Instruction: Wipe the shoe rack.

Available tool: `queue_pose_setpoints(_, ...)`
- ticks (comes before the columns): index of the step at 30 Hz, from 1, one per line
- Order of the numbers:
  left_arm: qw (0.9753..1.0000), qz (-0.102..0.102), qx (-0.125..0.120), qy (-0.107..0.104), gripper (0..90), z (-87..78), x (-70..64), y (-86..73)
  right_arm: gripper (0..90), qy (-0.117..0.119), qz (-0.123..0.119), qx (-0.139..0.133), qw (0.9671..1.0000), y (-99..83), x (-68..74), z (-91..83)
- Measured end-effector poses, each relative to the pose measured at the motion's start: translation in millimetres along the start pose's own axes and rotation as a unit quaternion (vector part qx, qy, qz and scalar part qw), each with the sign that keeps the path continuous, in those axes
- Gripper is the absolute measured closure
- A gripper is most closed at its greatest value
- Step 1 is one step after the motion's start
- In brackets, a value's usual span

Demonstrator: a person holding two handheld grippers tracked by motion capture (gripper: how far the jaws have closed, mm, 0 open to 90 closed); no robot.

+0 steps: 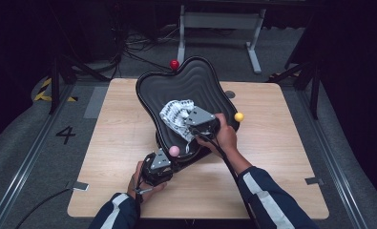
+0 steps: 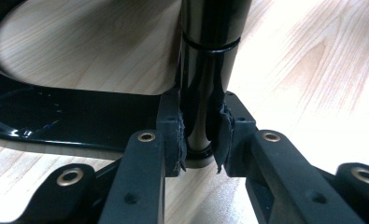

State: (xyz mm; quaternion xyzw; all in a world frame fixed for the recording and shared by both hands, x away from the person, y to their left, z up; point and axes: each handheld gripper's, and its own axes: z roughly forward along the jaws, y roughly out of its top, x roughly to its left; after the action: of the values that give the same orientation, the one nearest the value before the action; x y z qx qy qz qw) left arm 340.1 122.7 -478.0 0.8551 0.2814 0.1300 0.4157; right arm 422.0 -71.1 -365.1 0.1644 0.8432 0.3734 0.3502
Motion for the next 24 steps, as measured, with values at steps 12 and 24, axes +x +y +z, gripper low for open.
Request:
queue_pose_setpoints(12, 0.9998, 0.004, 0.006, -0.019, 73.8, -12.5, -6.0, -7.9, 79.8, -0.046, 0.013, 0.045, 0.9978, -29.6, -39.5, -13.1)
queue_pose_setpoints(24, 0.9988, 0.019, -0.002, -0.044, 73.2, -17.5, 3.0, -14.1, 79.7, -0.060, 0.059, 0.056, 0.9949, -55.9, -65.2, -21.3)
